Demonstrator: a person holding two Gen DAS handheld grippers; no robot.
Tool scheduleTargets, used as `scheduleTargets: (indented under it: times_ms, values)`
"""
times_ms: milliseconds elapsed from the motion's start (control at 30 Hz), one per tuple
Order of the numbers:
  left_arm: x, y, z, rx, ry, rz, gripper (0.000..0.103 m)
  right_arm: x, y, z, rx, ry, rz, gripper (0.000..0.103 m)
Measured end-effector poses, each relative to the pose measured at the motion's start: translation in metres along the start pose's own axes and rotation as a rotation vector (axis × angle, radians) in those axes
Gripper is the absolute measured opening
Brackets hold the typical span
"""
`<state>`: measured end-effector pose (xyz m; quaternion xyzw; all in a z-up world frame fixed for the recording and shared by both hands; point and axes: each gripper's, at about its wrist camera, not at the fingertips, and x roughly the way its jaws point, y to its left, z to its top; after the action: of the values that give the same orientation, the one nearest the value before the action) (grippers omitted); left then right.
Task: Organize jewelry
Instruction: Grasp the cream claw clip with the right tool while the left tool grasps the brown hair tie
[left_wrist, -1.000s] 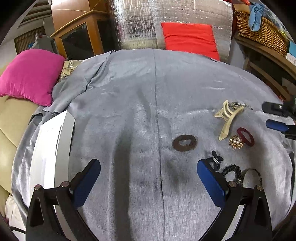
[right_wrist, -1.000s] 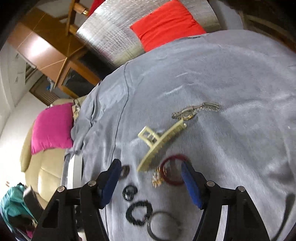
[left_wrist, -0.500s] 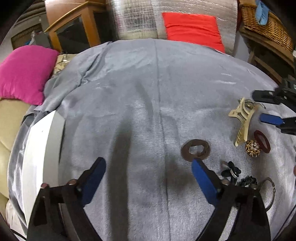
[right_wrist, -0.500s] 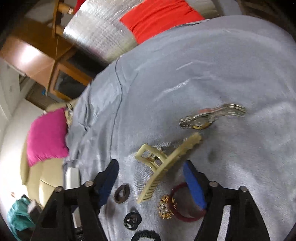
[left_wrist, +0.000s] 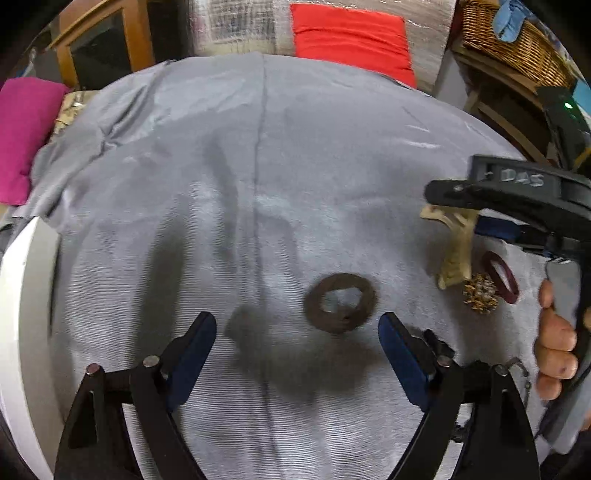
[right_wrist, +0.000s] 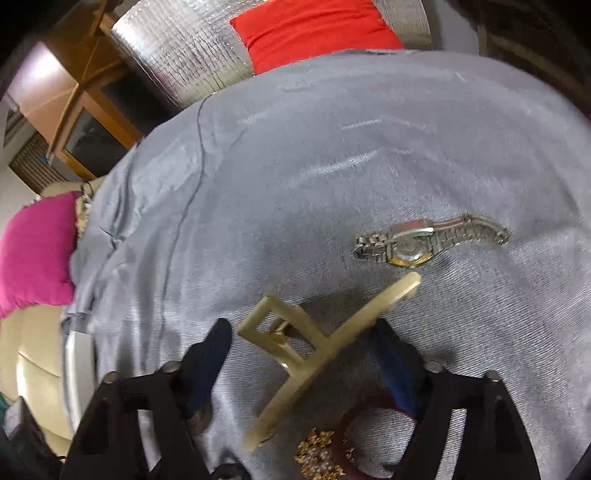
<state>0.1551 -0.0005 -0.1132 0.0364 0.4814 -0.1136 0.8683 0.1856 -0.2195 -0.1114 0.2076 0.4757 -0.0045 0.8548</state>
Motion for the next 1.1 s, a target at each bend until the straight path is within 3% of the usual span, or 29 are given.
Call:
scheduleTargets:
  times_ms: [67,267,533,700,733,767,833,1000,1033,1067,1100]
  values:
    - [0.002,-0.004,-0.002,0.006,0.011,-0.023,0.059,0.0,0.002,-0.001,-0.019,-0.013,-0.025,0.068]
    - [0.008,-0.011,-0.002,0.017,0.024,-0.045,0.01,-0.007,-0.001,-0.003,-0.035,-0.059,-0.018,0.064]
    - [-0.009,-0.002,0.002,-0.018,-0.054,-0.056,0.005,-0.025,-0.006,-0.002,-0.034,-0.115,0.046,0.064]
    - [-0.009,0.004,0.005,-0.05,-0.049,-0.087,0.007,-0.04,-0.008,-0.001,-0.023,-0.155,0.075,0.064]
    - [-0.006,0.005,0.005,-0.06,-0.035,-0.11,0.019,-0.041,-0.009,-0.001,-0.017,-0.155,0.083,0.064]
    - [-0.004,0.006,0.006,-0.069,-0.024,-0.123,0.045,-0.041,-0.01,-0.001,-0.016,-0.155,0.084,0.064]
    - [-0.002,0.003,0.007,-0.071,-0.041,-0.088,0.074,-0.041,-0.011,-0.003,-0.016,-0.153,0.081,0.064]
    - [0.005,-0.014,0.011,-0.036,-0.044,-0.06,0.073,-0.036,-0.013,-0.004,-0.013,-0.138,0.077,0.064]
    - [0.01,-0.016,0.011,-0.03,-0.028,-0.044,0.061,-0.036,-0.014,-0.004,-0.012,-0.139,0.076,0.064]
    - [0.019,-0.018,0.011,-0.023,0.003,-0.033,0.035,-0.036,-0.014,-0.003,-0.012,-0.139,0.075,0.064]
    - [0.024,-0.017,0.011,-0.025,0.017,-0.032,0.031,-0.036,-0.015,-0.003,-0.012,-0.139,0.075,0.064]
